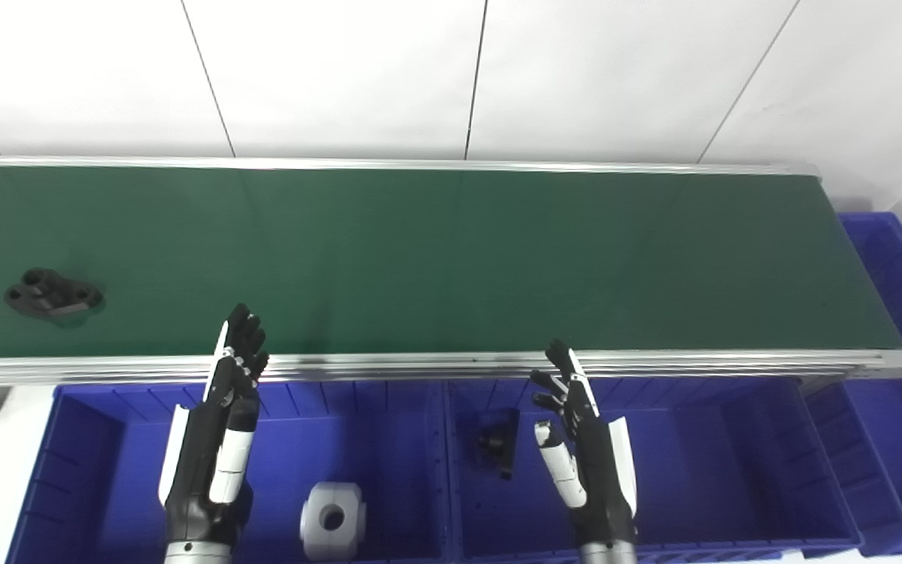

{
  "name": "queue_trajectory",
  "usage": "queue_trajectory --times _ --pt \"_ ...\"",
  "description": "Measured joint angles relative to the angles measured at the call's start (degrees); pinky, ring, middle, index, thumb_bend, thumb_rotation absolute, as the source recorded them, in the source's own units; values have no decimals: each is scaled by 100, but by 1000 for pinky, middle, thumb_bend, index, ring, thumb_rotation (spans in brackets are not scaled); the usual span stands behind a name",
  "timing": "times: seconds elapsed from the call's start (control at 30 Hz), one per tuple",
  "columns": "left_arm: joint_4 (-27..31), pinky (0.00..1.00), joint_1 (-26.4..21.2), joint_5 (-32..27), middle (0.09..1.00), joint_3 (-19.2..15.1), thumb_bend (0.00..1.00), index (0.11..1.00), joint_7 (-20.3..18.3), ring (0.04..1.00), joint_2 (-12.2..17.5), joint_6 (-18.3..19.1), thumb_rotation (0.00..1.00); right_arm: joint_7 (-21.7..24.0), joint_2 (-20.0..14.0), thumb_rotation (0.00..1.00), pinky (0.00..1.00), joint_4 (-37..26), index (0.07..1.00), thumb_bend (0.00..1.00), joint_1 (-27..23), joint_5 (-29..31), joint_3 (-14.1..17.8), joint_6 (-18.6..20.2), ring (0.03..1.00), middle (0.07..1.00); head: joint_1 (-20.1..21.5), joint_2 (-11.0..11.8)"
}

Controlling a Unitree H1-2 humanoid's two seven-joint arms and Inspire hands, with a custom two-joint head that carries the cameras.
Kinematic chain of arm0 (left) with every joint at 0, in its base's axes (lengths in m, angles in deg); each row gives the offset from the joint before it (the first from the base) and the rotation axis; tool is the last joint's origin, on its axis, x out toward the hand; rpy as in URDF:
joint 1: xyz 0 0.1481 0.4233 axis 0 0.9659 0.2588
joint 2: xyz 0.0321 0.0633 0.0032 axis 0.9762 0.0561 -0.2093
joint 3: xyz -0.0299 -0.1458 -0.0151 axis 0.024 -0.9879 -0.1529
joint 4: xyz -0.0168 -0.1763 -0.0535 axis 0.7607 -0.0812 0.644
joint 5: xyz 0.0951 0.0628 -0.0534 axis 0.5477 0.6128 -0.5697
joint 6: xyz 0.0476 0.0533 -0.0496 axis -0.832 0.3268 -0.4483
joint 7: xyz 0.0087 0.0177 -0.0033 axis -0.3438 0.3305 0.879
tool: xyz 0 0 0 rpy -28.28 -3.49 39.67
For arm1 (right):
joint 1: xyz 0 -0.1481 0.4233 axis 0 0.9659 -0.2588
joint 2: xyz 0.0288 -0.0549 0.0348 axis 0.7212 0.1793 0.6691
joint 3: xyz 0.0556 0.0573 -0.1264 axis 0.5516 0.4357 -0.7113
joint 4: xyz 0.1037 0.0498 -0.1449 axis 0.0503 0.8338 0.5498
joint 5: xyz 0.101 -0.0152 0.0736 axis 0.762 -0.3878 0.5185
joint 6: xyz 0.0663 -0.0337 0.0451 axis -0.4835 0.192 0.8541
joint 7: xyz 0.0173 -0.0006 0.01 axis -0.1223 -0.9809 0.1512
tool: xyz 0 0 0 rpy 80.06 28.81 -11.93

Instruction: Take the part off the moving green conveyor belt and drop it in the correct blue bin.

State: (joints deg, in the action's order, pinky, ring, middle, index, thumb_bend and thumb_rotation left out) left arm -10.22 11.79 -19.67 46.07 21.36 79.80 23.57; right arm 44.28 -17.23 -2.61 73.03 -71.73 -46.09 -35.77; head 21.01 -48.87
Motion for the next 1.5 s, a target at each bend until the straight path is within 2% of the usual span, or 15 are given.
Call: queue_trajectory --times 0.37,0.5,0.57,0.63,0.73,0.93,1.5 --pt "0 1000 -4 0 1000 12 741 1000 -2 1000 20 1 894 87 0 1000 761 -1 948 851 6 33 6 0 835 926 -53 -9" --pt "0 994 -2 5 993 63 737 1000 -1 994 20 1 911 106 -1 1000 762 -5 947 852 20 42 14 0 835 924 -306 -17" --pt "0 987 -1 27 988 105 737 1000 6 989 16 1 912 118 -5 1000 769 -13 948 855 32 79 30 1 839 927 -308 -18" --pt "1 981 1 51 987 139 727 1000 29 985 2 1 917 157 -15 1000 767 -25 948 853 42 160 64 1 836 925 -535 -18" --pt "0 978 3 144 987 190 717 1000 72 984 -41 0 917 207 -59 1000 759 -41 950 853 69 218 120 1 830 918 -580 -18" --pt "-34 976 9 161 978 222 734 996 134 977 -126 -1 898 219 -105 1000 733 -41 949 841 89 221 184 1 809 904 -545 -26" --pt "-84 966 8 250 970 208 728 986 145 966 -122 -1 899 238 -75 1000 731 -41 955 845 88 172 165 2 802 907 -439 -18"
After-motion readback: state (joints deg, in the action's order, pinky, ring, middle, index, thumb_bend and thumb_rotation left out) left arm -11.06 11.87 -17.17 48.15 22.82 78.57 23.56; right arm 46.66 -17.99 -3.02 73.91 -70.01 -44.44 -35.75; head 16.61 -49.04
